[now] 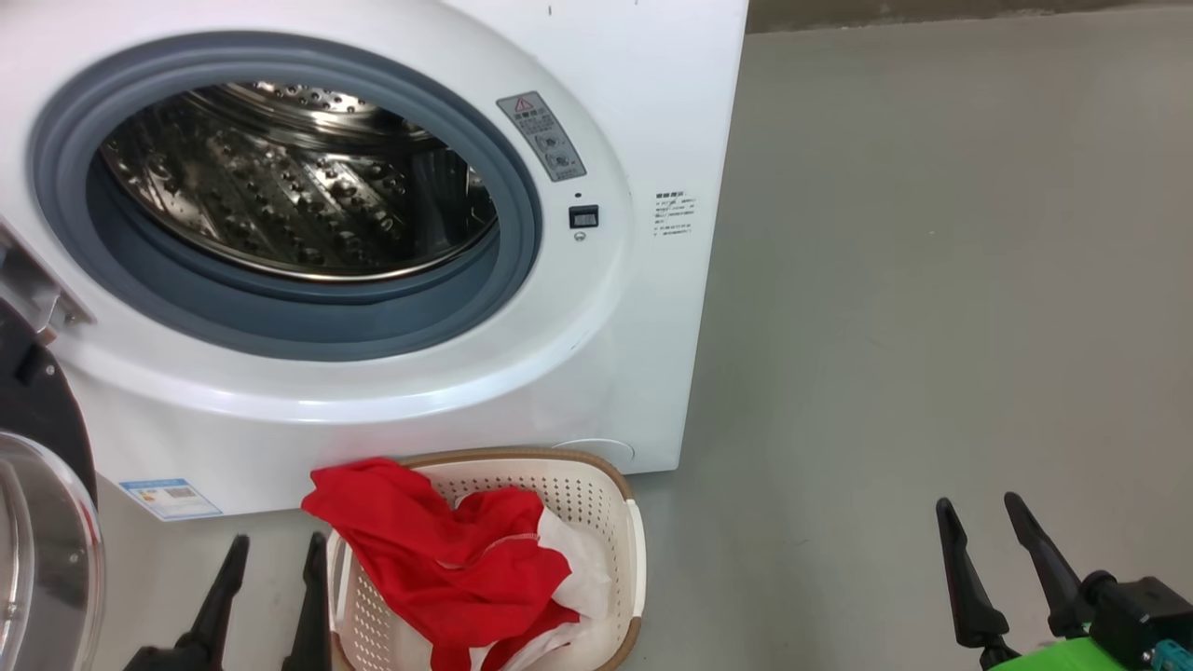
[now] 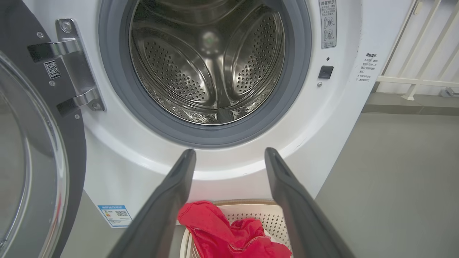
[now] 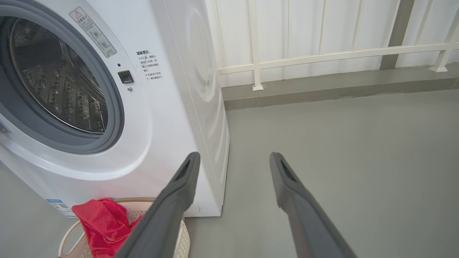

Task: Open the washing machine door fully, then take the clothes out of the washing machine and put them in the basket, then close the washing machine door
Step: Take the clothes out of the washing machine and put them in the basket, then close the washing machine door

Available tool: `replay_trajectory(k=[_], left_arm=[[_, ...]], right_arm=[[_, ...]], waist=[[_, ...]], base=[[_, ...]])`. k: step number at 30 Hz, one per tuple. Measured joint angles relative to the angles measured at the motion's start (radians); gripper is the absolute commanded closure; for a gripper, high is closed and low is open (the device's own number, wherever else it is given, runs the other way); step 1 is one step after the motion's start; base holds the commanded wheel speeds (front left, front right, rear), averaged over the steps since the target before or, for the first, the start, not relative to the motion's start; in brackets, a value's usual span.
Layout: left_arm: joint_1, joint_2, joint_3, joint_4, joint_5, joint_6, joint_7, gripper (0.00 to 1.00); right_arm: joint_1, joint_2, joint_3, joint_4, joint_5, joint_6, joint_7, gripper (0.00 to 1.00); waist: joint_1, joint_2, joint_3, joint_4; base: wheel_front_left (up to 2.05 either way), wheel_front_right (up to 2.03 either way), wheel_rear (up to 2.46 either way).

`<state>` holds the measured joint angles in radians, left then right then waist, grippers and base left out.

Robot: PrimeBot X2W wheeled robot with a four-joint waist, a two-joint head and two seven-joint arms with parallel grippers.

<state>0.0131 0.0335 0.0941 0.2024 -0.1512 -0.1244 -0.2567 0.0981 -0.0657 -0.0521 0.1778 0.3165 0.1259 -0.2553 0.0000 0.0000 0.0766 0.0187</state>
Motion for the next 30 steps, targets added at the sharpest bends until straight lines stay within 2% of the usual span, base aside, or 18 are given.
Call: replay_trajectory(k=[30], left_arm=[[0.030,0.002,0.001,-0.027,-0.009,0.005,0.000,0.00]], right_arm=[[0.021,0.008,-0.005,-0.003,0.000,0.000,0.000,0.00]], waist=[[0.0000,0.0000,-0.001,0.005]], base=[[0.00,0.00,0.00]])
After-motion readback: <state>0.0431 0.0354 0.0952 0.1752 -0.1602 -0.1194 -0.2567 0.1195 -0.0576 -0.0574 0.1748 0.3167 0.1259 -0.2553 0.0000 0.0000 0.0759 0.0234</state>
